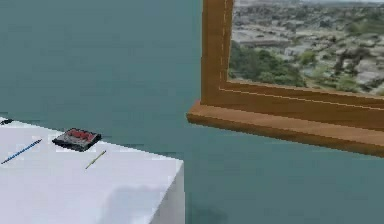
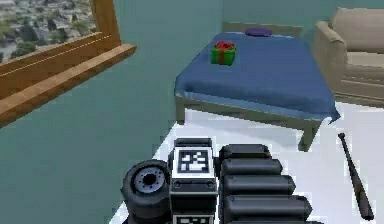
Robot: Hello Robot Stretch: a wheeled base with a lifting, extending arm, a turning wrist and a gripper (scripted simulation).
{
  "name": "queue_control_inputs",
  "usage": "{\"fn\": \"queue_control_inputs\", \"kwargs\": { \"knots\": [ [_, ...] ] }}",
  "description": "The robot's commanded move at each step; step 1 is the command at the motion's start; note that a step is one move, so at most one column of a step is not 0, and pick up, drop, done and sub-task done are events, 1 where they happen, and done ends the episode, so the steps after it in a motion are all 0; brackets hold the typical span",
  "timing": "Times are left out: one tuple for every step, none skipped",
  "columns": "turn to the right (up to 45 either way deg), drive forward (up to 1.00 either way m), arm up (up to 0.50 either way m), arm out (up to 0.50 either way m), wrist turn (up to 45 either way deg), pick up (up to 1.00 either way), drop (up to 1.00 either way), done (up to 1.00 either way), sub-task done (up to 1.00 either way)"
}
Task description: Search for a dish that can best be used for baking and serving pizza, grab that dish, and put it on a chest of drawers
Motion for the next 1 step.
{"fn": "queue_control_inputs", "kwargs": {
  "knots": [
    [-45.0,0.0,0.0,0.0,0.0,0.0,0.0,0.0,0.0]
  ]
}}
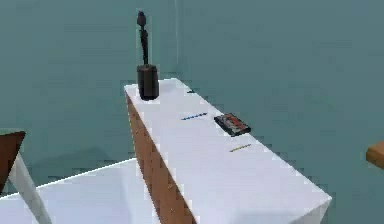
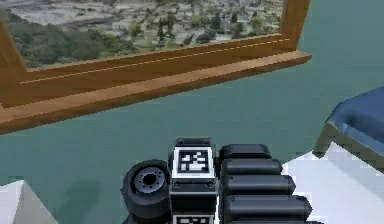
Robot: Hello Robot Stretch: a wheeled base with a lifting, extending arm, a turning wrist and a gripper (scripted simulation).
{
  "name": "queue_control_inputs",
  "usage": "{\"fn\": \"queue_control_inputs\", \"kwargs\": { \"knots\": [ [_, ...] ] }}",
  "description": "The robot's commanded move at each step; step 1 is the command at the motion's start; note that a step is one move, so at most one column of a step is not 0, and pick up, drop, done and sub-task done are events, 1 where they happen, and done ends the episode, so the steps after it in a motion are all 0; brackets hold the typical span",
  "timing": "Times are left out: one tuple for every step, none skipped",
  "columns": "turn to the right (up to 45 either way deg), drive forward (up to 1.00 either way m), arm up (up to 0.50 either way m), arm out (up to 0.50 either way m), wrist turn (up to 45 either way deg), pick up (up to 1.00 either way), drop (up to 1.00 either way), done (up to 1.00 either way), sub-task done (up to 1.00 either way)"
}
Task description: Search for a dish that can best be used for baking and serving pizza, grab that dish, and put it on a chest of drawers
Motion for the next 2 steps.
{"fn": "queue_control_inputs", "kwargs": {
  "knots": [
    [-45.0,0.0,0.0,0.0,0.0,0.0,0.0,0.0,0.0],
    [-24.0,0.0,0.0,0.0,0.0,0.0,0.0,0.0,0.0]
  ]
}}
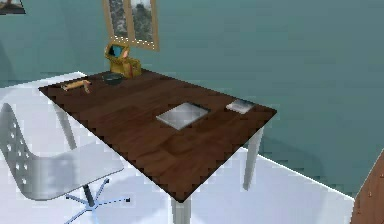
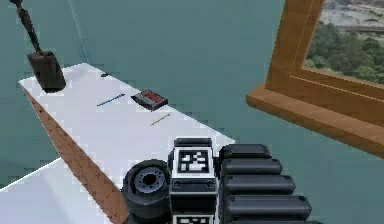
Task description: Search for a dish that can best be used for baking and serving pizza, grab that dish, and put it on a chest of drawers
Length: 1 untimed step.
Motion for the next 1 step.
{"fn": "queue_control_inputs", "kwargs": {
  "knots": [
    [0.0,0.0,0.0,0.48,0.0,0.0,0.0,0.0,0.0]
  ]
}}
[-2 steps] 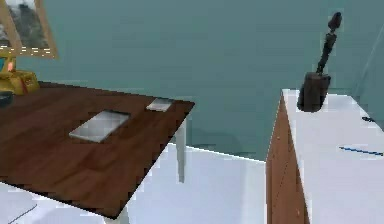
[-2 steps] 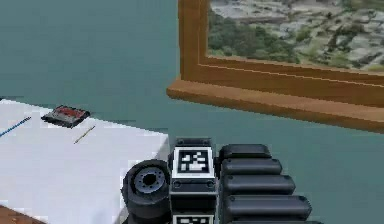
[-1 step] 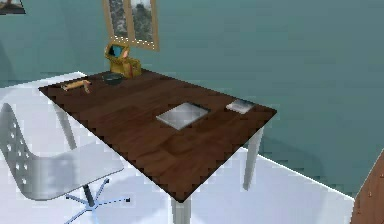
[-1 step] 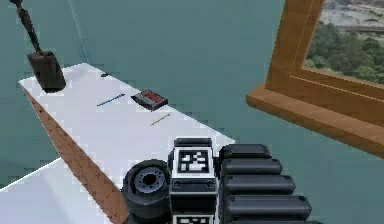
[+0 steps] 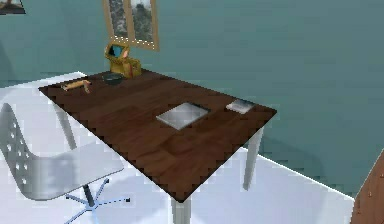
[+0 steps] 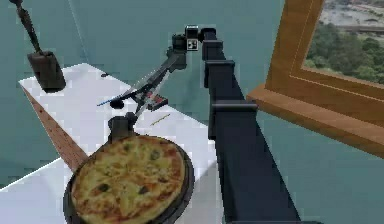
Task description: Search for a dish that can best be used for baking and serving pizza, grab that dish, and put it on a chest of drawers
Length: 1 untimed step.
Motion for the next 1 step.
{"fn": "queue_control_inputs", "kwargs": {
  "knots": [
    [0.0,0.0,0.0,0.0,39.0,0.0,0.0,0.0,0.0]
  ]
}}
